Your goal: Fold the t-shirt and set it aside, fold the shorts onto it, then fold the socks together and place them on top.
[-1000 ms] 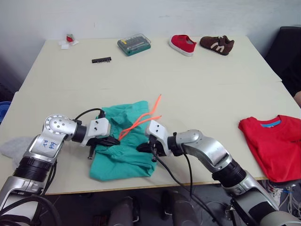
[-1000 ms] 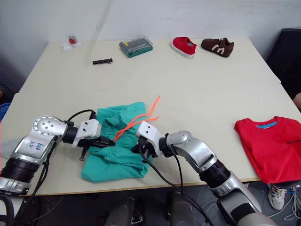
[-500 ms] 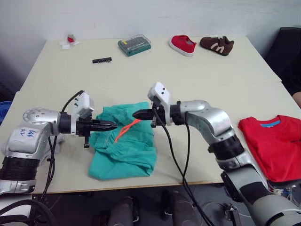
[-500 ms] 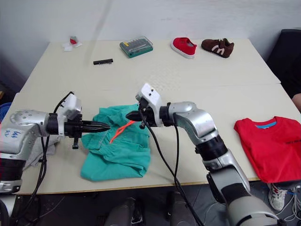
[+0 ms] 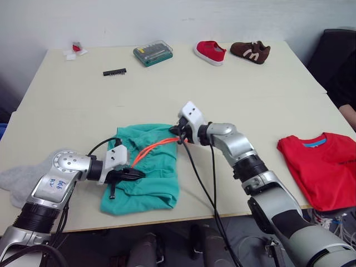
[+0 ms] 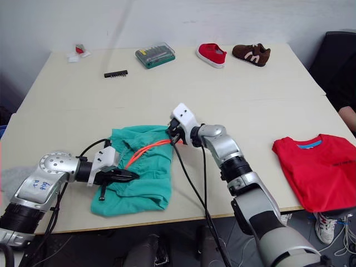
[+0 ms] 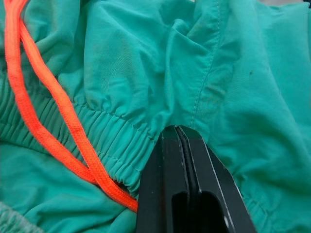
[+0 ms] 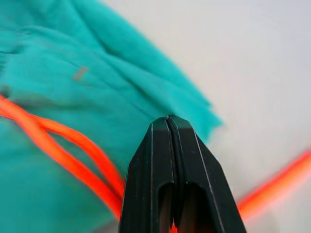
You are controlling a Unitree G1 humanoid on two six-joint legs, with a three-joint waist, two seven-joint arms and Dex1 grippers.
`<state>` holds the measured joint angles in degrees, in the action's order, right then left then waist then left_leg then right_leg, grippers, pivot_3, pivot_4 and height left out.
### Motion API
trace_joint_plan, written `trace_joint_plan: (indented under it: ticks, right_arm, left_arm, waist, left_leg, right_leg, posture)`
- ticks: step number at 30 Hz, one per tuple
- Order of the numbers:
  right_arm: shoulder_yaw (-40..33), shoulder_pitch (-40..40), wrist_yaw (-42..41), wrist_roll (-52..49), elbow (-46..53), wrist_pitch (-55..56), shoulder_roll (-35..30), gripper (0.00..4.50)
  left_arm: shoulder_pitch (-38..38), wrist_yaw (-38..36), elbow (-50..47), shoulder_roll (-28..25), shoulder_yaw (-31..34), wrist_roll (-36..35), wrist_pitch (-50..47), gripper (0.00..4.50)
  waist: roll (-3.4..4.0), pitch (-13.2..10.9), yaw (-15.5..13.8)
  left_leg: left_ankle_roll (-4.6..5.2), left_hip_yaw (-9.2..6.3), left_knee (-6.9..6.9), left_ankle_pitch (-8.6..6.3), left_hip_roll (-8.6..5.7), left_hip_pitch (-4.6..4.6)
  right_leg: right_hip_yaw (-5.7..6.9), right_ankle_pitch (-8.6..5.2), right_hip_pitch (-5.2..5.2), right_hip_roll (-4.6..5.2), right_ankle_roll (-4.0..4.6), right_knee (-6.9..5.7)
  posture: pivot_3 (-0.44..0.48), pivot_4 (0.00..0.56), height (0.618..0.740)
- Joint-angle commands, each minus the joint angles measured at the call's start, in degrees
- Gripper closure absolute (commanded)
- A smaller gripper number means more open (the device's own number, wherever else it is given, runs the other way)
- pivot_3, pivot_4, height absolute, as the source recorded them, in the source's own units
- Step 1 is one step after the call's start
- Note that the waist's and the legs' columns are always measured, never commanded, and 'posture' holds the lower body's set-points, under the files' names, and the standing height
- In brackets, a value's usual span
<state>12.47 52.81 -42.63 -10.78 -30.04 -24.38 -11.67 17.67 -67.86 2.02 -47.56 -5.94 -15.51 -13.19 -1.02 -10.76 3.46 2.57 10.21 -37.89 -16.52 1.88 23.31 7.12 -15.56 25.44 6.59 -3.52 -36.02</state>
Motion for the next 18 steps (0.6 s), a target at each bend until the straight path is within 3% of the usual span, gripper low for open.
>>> trace_joint_plan:
  ticks: [1, 3, 6, 10, 12, 16, 18]
  right_arm:
    - [-4.98, -3.26, -4.75, -8.69, 17.78, -14.37, -5.42, 4.49]
    - [-7.0, -7.18, -7.29, -14.96, 27.62, -25.71, -10.64, 4.32]
    - [-10.57, -12.38, -7.98, -22.71, 36.07, -38.45, -15.46, 3.62]
    - [-9.32, -18.45, -7.83, -25.63, 40.45, -44.7, -18.97, 2.2]
    - [-8.57, -18.61, -6.06, -26.07, 39.32, -45.9, -16.75, 1.54]
    - [-9.55, -16.63, -0.23, -25.98, 32.03, -46.54, -6.29, 0.13]
    - [-8.99, -15.23, 1.59, -24.86, 27.16, -45.28, -1.86, 0.0]
  left_arm:
    - [-1.43, 1.37, -0.06, 0.31, 4.32, -3.4, -4.1, 4.5]
    - [-0.43, 1.02, -4.58, -0.01, 8.47, -10.4, -10.8, 4.5]
    - [0.16, 0.18, -10.53, -2.58, 12.35, -17.04, -19.18, 4.5]
    - [1.85, 0.87, -14.45, -4.49, 17.01, -24.65, -27.56, 3.6]
    - [2.06, 1.23, -14.74, -5.06, 17.69, -24.97, -28.44, 2.98]
    - [1.82, 1.83, -13.02, -6.1, 17.21, -21.2, -25.29, 1.69]
    - [1.74, 2.6, -12.75, -6.11, 17.86, -20.67, -24.65, 1.01]
  waist:
    - [0.0, 0.0, -0.25]
    - [0.0, 0.0, -0.38]
    - [-0.01, 0.0, -0.64]
    - [0.0, 0.0, -0.61]
    - [0.01, -0.01, -0.24]
    - [0.0, -0.01, -0.15]
    - [0.01, -0.01, -0.34]
  left_leg:
    - [-0.02, -0.02, 0.0, 0.01, 0.03, 0.0]
    - [-0.06, -0.13, -0.01, 0.03, 0.07, 0.01]
    - [-0.05, -0.24, -0.01, 0.02, 0.09, 0.03]
    - [-0.07, -0.24, 0.02, -0.02, 0.07, 0.0]
    - [-0.08, -0.21, 0.02, -0.01, 0.07, -0.01]
    - [-0.23, -0.17, 0.07, 0.08, 0.09, -0.07]
    - [-0.29, -0.17, 0.08, 0.12, 0.08, -0.06]
  right_leg:
    - [0.0, -0.04, 0.01, 0.01, 0.07, 0.0]
    - [0.03, -0.08, 0.02, 0.01, 0.14, -0.04]
    - [0.08, -0.09, -0.01, 0.05, 0.16, 0.01]
    - [0.08, -0.1, -0.03, 0.08, 0.17, 0.02]
    - [0.08, -0.1, -0.02, 0.07, 0.19, 0.0]
    - [0.1, -0.14, 0.0, -0.03, 0.27, -0.12]
    - [0.12, -0.17, 0.05, -0.05, 0.32, -0.2]
  posture:
    - [0.0, 0.15, 0.74]
    - [0.0, 0.15, 0.74]
    - [0.0, 0.15, 0.74]
    - [0.0, 0.15, 0.74]
    - [0.0, 0.15, 0.74]
    - [0.0, 0.15, 0.74]
    - [0.0, 0.15, 0.74]
